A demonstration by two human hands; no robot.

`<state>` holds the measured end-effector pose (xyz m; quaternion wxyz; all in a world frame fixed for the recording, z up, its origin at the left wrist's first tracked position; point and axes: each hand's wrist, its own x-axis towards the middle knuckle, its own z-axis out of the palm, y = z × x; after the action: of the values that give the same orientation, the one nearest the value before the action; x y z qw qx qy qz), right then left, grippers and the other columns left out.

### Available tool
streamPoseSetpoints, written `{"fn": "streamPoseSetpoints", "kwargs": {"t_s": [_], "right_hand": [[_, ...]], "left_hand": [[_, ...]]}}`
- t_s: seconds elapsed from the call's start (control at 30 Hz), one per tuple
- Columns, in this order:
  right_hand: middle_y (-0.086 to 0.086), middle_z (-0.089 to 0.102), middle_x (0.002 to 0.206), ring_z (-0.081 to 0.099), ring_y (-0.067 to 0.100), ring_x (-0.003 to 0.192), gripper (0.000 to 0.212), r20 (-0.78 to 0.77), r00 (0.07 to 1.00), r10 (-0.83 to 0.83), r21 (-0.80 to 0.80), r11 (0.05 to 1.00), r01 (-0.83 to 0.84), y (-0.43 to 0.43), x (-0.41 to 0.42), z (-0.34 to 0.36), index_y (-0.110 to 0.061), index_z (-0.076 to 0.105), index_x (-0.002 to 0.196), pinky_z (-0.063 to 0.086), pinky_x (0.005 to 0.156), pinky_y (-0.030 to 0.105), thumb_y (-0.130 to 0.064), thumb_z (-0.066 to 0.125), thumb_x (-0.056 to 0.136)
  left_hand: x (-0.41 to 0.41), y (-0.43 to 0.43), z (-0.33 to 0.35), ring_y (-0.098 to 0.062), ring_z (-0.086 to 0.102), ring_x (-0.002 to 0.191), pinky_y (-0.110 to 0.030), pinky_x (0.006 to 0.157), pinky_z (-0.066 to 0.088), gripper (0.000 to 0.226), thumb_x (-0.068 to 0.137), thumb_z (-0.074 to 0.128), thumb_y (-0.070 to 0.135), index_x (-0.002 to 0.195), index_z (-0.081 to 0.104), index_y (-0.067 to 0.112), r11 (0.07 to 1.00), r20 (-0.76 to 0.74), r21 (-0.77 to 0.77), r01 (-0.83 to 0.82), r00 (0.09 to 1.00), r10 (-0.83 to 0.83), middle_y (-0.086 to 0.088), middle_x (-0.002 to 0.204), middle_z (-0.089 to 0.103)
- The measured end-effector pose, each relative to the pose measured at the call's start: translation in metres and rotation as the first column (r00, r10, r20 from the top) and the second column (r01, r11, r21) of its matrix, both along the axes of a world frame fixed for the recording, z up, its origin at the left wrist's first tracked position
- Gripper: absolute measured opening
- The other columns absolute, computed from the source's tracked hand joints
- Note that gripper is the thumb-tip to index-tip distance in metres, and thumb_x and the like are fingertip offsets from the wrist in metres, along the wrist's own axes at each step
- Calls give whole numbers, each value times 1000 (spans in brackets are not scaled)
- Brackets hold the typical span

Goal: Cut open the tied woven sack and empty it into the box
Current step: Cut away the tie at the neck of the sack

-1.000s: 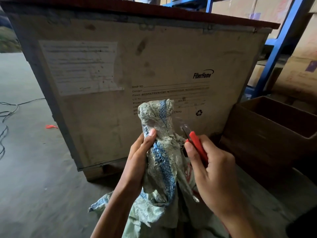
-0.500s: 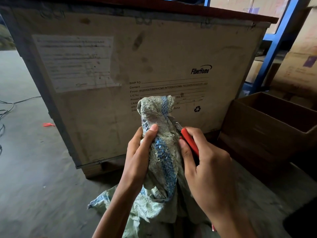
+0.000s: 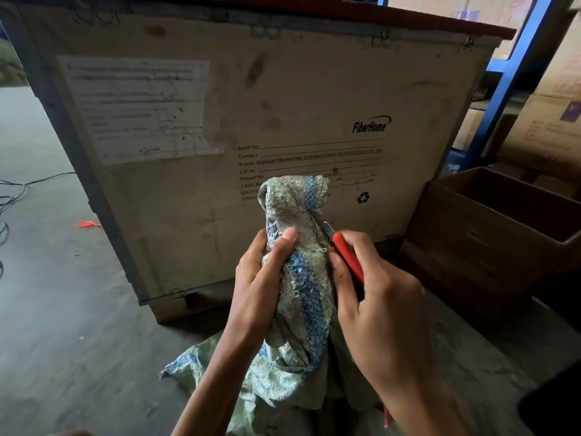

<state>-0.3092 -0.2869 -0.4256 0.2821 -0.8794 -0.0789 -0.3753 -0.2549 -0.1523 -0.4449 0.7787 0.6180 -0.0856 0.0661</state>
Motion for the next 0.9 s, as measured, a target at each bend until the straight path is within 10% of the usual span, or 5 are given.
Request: {"fn": "streamPoseSetpoints", "kwargs": {"t_s": [0.33,0.57,0.9], "right_hand": [[-10,72,84,70,10,69,17,0,1000,12,12,1000,-12,1,4,-5,-25,61,117,57,56,33,-31,56,102],[-15,51,54,53,-2,45,6,-34,983,178,285,945,-161,-2,11,-12,-23,64,103,32,46,2,-26,61,99],[-22,53,56,57,-1,49,11,-99,952,288,339,910,-240,17,17,-32,-22,65,109,33,46,3,-28,60,101]], "left_hand": [[2,-1,-2,-37,70,104,-60,96,52,41,88,62,50,107,69,15,1000,-8,10,-14,1000,14,-16,106,75],[10,17,-8,-31,70,99,-40,83,59,62,82,60,38,133,57,3,919,-145,-331,216,950,-275,-23,121,68],[19,35,-11,-16,73,82,-38,79,59,46,98,40,42,84,79,23,979,-107,-160,128,984,-146,-5,91,78]]}}
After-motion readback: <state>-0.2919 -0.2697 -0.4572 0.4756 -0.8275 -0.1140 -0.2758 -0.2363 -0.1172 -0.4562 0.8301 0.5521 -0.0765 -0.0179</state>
